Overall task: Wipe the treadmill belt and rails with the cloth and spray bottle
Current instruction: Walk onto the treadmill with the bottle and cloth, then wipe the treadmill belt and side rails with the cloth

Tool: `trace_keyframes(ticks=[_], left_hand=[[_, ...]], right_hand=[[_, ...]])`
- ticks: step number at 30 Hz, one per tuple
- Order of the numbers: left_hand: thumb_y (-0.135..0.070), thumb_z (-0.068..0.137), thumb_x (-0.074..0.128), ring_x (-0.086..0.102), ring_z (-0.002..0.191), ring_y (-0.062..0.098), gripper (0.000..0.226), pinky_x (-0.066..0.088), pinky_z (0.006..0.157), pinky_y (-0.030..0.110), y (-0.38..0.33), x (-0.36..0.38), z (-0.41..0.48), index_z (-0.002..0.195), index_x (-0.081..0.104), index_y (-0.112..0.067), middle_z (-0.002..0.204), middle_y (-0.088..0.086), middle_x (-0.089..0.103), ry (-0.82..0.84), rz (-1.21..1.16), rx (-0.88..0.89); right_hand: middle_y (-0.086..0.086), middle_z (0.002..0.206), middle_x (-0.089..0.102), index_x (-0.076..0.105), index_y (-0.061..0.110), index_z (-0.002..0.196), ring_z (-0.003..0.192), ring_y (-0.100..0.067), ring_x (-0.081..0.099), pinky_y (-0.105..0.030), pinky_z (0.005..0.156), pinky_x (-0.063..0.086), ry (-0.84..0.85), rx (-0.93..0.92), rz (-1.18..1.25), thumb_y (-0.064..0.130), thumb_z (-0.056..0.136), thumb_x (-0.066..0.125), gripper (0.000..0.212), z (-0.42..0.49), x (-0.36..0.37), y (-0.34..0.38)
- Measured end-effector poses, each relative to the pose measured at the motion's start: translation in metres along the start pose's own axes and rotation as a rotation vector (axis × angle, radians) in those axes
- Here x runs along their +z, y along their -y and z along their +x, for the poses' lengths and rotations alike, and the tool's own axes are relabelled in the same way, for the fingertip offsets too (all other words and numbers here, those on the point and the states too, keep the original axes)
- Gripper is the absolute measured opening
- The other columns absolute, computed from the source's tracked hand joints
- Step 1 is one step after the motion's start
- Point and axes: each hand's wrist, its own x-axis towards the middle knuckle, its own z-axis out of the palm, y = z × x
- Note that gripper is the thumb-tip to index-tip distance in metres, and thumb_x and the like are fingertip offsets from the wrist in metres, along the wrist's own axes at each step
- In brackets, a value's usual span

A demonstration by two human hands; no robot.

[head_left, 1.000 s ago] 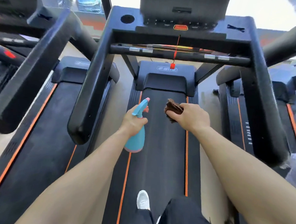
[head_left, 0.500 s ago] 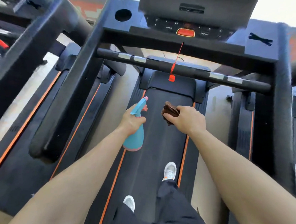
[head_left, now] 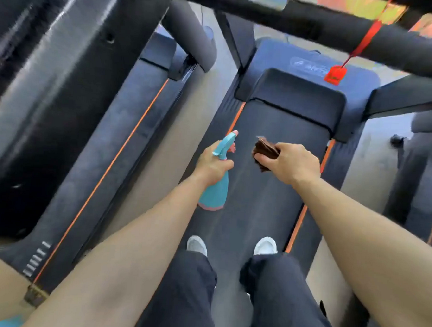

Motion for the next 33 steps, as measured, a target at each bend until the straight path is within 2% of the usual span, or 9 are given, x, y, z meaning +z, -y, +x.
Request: trace_keyframes(ticks=[3,5,7,13,18,23,26,28,33], left_hand=[[-0.008,0.081,0.061,0.056,0.088,0.015,0.046,0.043,0.080,0.029,0.054,0.016,0.050,0.100,0.062,-0.050,0.111,-0.012,0.069,-0.004,-0.011,-0.027],[-0.004,0.084,0.060,0.055,0.085,0.015,0.042,0.042,0.077,0.027,0.090,0.028,0.086,0.110,0.069,-0.035,0.101,-0.014,0.066,-0.008,-0.013,-0.055],[-0.007,0.081,0.060,0.058,0.089,0.018,0.039,0.043,0.078,0.029,0.129,0.045,0.129,0.114,0.069,-0.027,0.103,-0.013,0.068,-0.011,-0.007,-0.047],[-0.024,0.064,0.051,0.054,0.083,0.015,0.054,0.041,0.076,0.027,0.235,0.104,0.245,0.112,0.061,-0.046,0.116,0.003,0.070,0.012,0.031,-0.014],[-0.025,0.062,0.051,0.060,0.089,0.017,0.055,0.043,0.077,0.027,0.313,0.173,0.365,0.111,0.064,-0.045,0.118,0.009,0.070,-0.005,0.073,-0.008],[-0.017,0.074,0.056,0.052,0.077,0.014,0.042,0.042,0.074,0.029,0.303,0.177,0.400,0.111,0.065,-0.035,0.100,0.002,0.065,-0.063,0.049,0.041],[-0.018,0.073,0.055,0.056,0.082,0.014,0.039,0.044,0.076,0.029,0.302,0.198,0.437,0.105,0.060,-0.039,0.100,-0.002,0.066,-0.081,0.066,0.070],[-0.017,0.077,0.059,0.057,0.080,0.015,0.029,0.045,0.074,0.030,0.296,0.208,0.461,0.103,0.063,-0.031,0.092,-0.004,0.064,-0.091,0.106,0.076],[-0.016,0.083,0.060,0.063,0.092,0.021,0.027,0.046,0.072,0.026,0.287,0.223,0.496,0.107,0.066,-0.026,0.105,-0.004,0.070,-0.137,0.201,0.085]], right_hand=[[0.004,0.086,0.067,0.065,0.033,0.090,0.079,-0.025,0.062,-0.033,0.069,0.044,0.054,0.021,0.036,0.079,0.080,0.055,0.048,0.041,0.065,-0.002],[0.005,0.083,0.066,0.064,0.034,0.089,0.077,-0.023,0.062,-0.033,0.067,0.044,0.072,0.031,0.034,0.078,0.080,0.055,0.046,0.067,0.107,-0.009],[0.005,0.083,0.066,0.063,0.035,0.088,0.079,-0.024,0.064,-0.033,0.068,0.046,0.081,0.040,0.025,0.077,0.080,0.055,0.044,0.102,0.158,-0.020],[0.003,0.092,0.068,0.067,0.033,0.094,0.089,-0.026,0.066,-0.033,0.071,0.047,0.041,0.044,-0.030,0.080,0.079,0.052,0.051,0.202,0.309,-0.077],[0.002,0.097,0.061,0.064,0.032,0.100,0.096,-0.028,0.063,-0.033,0.069,0.039,-0.045,0.061,-0.091,0.081,0.082,0.048,0.056,0.294,0.434,-0.143],[0.002,0.095,0.057,0.065,0.030,0.104,0.095,-0.029,0.062,-0.034,0.070,0.039,-0.225,0.075,-0.050,0.081,0.082,0.049,0.059,0.330,0.436,-0.164],[-0.001,0.101,0.055,0.063,0.026,0.109,0.098,-0.031,0.059,-0.036,0.069,0.038,-0.322,0.067,-0.070,0.080,0.083,0.050,0.062,0.372,0.442,-0.181],[-0.003,0.107,0.053,0.062,0.024,0.111,0.103,-0.031,0.056,-0.037,0.068,0.038,-0.396,0.051,-0.085,0.080,0.083,0.050,0.064,0.403,0.437,-0.193],[-0.008,0.115,0.049,0.060,0.017,0.109,0.104,-0.032,0.050,-0.037,0.063,0.039,-0.453,0.025,-0.166,0.076,0.086,0.050,0.064,0.460,0.448,-0.212]])
